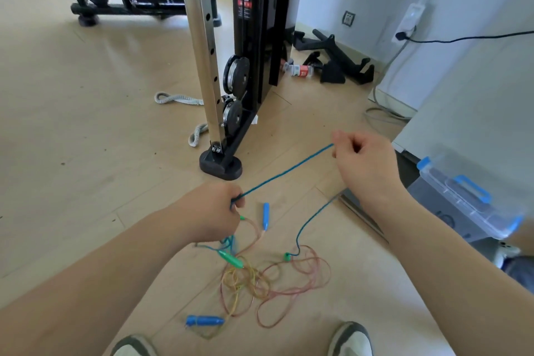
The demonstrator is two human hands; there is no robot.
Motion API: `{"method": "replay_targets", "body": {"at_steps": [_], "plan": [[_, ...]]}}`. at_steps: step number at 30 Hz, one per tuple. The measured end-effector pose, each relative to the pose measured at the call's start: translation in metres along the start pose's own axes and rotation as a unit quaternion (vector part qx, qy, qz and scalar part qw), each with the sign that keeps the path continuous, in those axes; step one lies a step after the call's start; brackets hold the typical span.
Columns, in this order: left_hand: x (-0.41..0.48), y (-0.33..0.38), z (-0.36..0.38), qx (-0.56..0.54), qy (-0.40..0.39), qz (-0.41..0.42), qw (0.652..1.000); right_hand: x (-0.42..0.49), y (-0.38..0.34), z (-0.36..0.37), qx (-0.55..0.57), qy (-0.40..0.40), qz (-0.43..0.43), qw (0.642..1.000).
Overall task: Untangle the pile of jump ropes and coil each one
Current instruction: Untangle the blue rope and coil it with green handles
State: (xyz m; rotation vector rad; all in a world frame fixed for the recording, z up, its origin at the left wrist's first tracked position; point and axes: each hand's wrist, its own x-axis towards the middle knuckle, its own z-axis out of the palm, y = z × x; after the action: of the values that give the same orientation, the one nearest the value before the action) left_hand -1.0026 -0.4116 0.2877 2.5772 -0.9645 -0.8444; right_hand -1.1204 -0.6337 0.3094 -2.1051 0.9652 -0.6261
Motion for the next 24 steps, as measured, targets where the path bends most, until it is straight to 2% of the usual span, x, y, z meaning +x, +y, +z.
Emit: {"method": "replay_targets", "body": {"at_steps": [2, 4, 5, 7, 9, 11, 13, 15, 16, 18, 21, 24], "plan": [[-0.001, -0.001, -0.005, -0.035, 0.067, 0.021, 0.997, 0.002, 0.019, 0.001, -0.130, -0.054, 0.043, 0.989], [-0.004, 0.003, -0.009, -0.084, 0.110, 0.063, 0.988, -0.001, 0.027, 0.008, -0.175, -0.122, 0.063, 0.975], [-0.007, 0.007, -0.008, -0.108, 0.115, 0.082, 0.984, -0.005, 0.025, 0.012, -0.158, -0.155, 0.055, 0.974], [-0.013, 0.015, -0.006, -0.143, 0.119, 0.115, 0.976, -0.018, 0.007, 0.017, -0.053, -0.223, 0.041, 0.973], [-0.015, 0.022, -0.004, -0.162, 0.138, 0.153, 0.965, -0.034, -0.019, 0.018, 0.099, -0.313, 0.037, 0.944], [-0.015, 0.027, -0.004, -0.188, 0.163, 0.184, 0.951, -0.046, -0.036, 0.018, 0.180, -0.364, 0.005, 0.914], [-0.015, 0.028, -0.003, -0.225, 0.187, 0.188, 0.938, -0.046, -0.041, 0.018, 0.118, -0.350, -0.039, 0.928], [-0.014, 0.027, -0.005, -0.250, 0.198, 0.172, 0.932, -0.040, -0.036, 0.018, -0.053, -0.322, -0.096, 0.940], [-0.013, 0.025, -0.006, -0.262, 0.195, 0.166, 0.930, -0.038, -0.034, 0.018, -0.095, -0.309, -0.105, 0.940], [-0.012, 0.020, -0.009, -0.266, 0.167, 0.152, 0.937, -0.036, -0.030, 0.018, -0.066, -0.255, -0.100, 0.959], [-0.012, 0.009, -0.010, -0.226, 0.104, 0.107, 0.963, -0.029, -0.027, 0.019, 0.022, -0.105, -0.058, 0.993], [-0.010, 0.001, -0.018, -0.188, 0.092, 0.075, 0.975, -0.020, -0.020, 0.015, 0.043, -0.025, 0.003, 0.999]]}}
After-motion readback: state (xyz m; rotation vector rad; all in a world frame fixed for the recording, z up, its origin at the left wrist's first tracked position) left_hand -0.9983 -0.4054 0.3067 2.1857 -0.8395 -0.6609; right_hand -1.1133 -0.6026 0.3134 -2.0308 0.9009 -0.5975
